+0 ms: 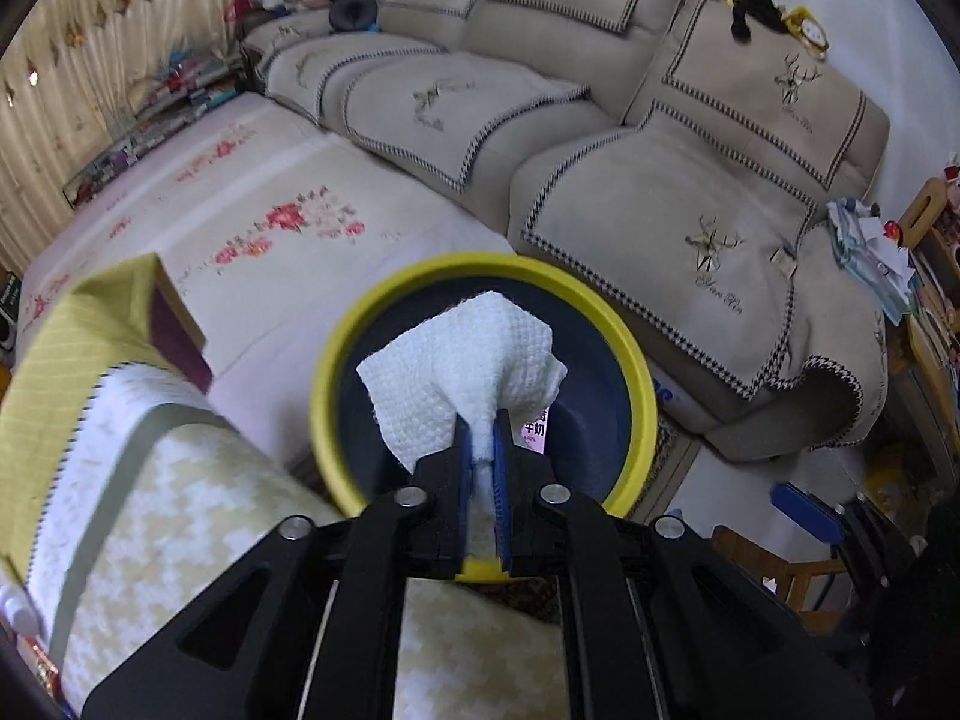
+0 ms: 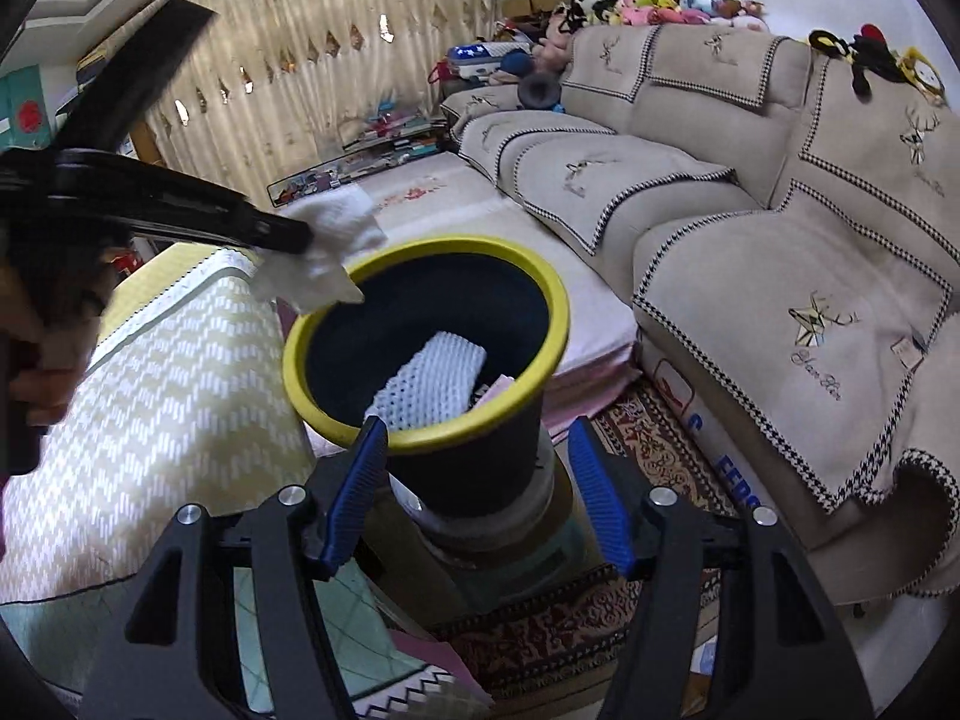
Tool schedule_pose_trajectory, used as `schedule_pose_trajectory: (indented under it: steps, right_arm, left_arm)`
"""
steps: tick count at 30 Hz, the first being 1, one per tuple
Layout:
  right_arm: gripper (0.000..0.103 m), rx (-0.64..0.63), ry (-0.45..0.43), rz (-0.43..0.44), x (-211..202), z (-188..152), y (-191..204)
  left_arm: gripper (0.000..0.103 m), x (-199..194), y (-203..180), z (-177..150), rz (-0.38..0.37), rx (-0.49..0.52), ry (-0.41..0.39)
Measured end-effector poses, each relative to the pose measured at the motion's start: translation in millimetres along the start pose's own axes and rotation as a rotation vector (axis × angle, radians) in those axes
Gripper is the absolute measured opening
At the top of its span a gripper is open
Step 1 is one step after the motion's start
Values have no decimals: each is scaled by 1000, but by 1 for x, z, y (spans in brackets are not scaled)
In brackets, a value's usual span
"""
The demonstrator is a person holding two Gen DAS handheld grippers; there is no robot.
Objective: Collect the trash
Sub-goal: 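Carry the towel over the bin and open the left gripper, then grasp the white pill bottle with the right gripper and lift it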
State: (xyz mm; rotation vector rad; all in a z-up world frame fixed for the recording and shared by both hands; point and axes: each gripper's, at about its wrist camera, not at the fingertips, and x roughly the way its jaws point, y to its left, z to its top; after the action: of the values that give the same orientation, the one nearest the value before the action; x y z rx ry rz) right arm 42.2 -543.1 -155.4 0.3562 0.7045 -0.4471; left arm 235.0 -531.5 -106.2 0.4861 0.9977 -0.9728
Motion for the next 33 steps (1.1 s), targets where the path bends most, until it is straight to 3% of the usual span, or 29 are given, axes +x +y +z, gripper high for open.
schedule_pose_trajectory:
  steps: [1,2,5,9,15,18,23,28,33]
  right_arm:
    - [60,2,1,0,0,-1,0]
    - [60,4,1,0,0,-1,-1]
    - [60,2,3,4,2,-1,1]
    - [60,-13,18,12,7,-1,8]
    - [62,-51,39,29,12,-1,28]
    - [63,-84,52,49,16,2,43]
    - [64,-176,51,108,20,13,88]
    - [65,-288,54,230,25,29,158]
    - [65,-395,68,361,30,40,238]
  left_arm:
    - [9,11,0,1,11,-1,6]
    - [17,16,-1,2,15,0,9]
    - [54,27,-1,3,28,-2,-6]
    - [60,13,8,-2,8,-17,-46]
    - [73,-62,54,-42,41,-129,-188]
    - [78,-108,88,-83,95,-214,-269]
    - [85,-175,155,-183,262,-377,-352]
    - [90,-221,219,-279,456,-540,-380]
    - [90,-238,273,-361,604,-663,-345]
